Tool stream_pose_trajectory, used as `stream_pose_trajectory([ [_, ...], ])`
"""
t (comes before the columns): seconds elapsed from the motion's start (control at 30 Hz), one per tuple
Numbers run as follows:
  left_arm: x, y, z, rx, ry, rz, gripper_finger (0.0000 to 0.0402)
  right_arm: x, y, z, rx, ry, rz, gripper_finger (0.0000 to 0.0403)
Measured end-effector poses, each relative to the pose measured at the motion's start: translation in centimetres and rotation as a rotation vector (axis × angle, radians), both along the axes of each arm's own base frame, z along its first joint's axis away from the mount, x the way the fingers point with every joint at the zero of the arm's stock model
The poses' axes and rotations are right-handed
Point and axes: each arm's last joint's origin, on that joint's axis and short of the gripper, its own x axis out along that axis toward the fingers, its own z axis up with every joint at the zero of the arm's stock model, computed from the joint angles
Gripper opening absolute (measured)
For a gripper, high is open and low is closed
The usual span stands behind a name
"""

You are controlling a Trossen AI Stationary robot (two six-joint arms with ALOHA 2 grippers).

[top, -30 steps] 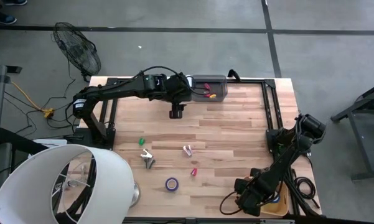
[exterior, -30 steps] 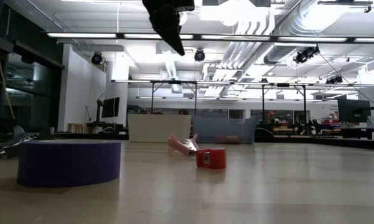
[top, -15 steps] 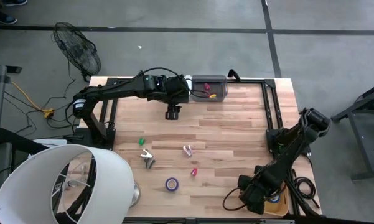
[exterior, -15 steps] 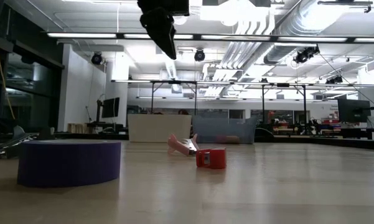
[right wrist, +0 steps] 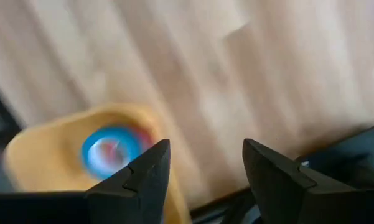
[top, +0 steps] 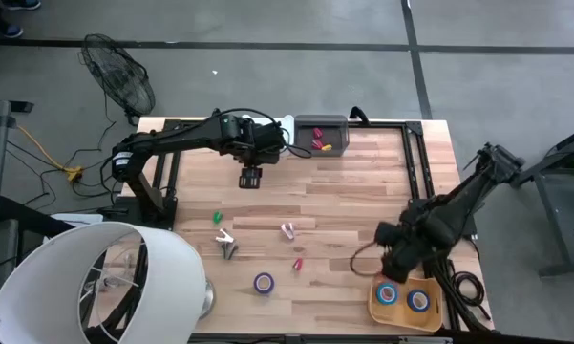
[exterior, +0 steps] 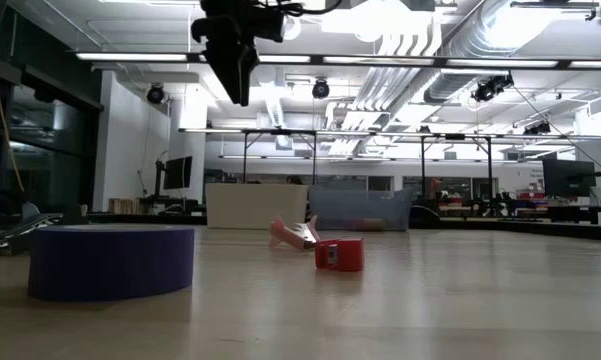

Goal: Pick and place Stapler, Stapler remover, tape
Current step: Put the green stapler into the black bin

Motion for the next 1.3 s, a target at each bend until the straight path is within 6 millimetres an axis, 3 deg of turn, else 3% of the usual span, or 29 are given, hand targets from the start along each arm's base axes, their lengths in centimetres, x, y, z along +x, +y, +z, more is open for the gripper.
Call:
stream_pose_trajectory([
  [0.4, -0.1, 0.0, 0.0, -0.037, -0.035, 0.171, 0.0233, 1.3, -8.9, 2.8, -0.275, -0.188, 0.008, 0.0193],
  [0.67, -0.1, -0.3, -0.2, -0.061, -0.067, 0.318, 0.0233, 2.9, -15.2, 4.7, -0.317, -0.378, 0.131, 0.0193],
  [0.93, 0.1, -2.9, -4.1, -0.131, -0.015, 0.438, 0.0233, 2.8, -20.5, 5.4, -0.33, -0.481, 0.206, 0.0193],
  [1.07, 0.7, -4.9, -6.1, -0.227, -0.038, 0.472, 0.0233, 2.3, -21.9, 5.4, -0.328, -0.484, 0.239, 0.0193],
  [1.3, 0.6, -8.8, -7.7, -0.316, -0.034, 0.571, 0.0233, 1.5, -23.5, 5.4, -0.327, -0.496, 0.296, 0.0193],
])
